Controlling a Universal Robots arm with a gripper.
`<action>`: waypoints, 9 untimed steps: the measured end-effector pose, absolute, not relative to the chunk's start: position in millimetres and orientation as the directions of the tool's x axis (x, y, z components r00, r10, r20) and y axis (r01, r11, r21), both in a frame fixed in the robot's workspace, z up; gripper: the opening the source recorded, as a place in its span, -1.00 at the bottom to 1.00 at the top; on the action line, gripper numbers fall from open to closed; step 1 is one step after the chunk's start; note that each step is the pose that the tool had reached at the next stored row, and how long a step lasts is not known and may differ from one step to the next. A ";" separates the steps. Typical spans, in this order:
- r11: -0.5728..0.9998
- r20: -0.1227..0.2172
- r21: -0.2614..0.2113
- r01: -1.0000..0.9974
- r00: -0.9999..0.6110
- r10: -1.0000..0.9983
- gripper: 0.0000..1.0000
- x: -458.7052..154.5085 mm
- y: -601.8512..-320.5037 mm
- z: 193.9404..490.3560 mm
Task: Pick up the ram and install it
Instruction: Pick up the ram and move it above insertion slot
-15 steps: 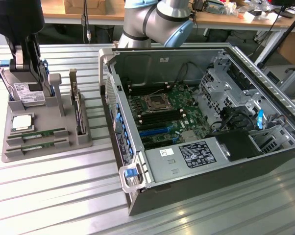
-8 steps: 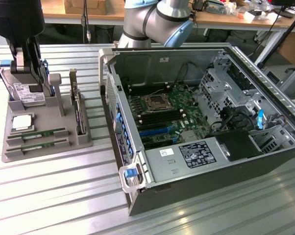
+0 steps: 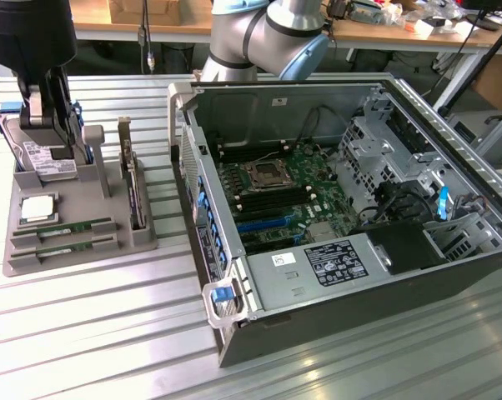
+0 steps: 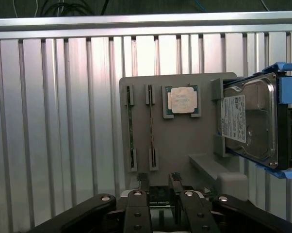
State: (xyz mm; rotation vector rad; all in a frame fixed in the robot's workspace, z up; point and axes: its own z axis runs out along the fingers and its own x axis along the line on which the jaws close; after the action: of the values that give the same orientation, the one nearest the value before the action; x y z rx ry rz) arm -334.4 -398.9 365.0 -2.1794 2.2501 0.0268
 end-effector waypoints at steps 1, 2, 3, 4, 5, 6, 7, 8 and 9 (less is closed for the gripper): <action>0.032 -0.018 0.006 -0.999 -0.032 -0.999 -0.40 -334.4 -398.9 364.5; 0.032 -0.018 0.006 -0.999 -0.032 -0.999 -0.40 -334.4 -398.9 363.9; 0.032 -0.018 0.006 -0.999 -0.032 -0.999 -0.40 -334.4 -399.0 363.1; 0.032 -0.018 0.006 -0.999 -0.032 -0.999 -0.40 -334.4 -398.9 362.5; 0.032 -0.018 0.006 -0.999 -0.032 -0.999 -0.40 -334.4 -398.9 361.7; 0.032 -0.018 0.006 -0.999 -0.032 -0.999 -0.40 -334.4 -398.9 361.0; 0.032 -0.018 0.006 -0.999 -0.032 -0.999 -0.40 -334.4 -398.9 360.2; 0.032 -0.018 0.006 -0.999 -0.032 -0.999 -0.40 -334.4 -399.0 359.7; 0.032 -0.018 0.006 -0.999 -0.032 -0.999 -0.40 -334.4 -398.9 359.4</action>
State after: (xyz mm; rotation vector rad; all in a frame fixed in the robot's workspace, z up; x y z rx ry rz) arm -334.4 -398.9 359.4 -2.1793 2.2501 0.0268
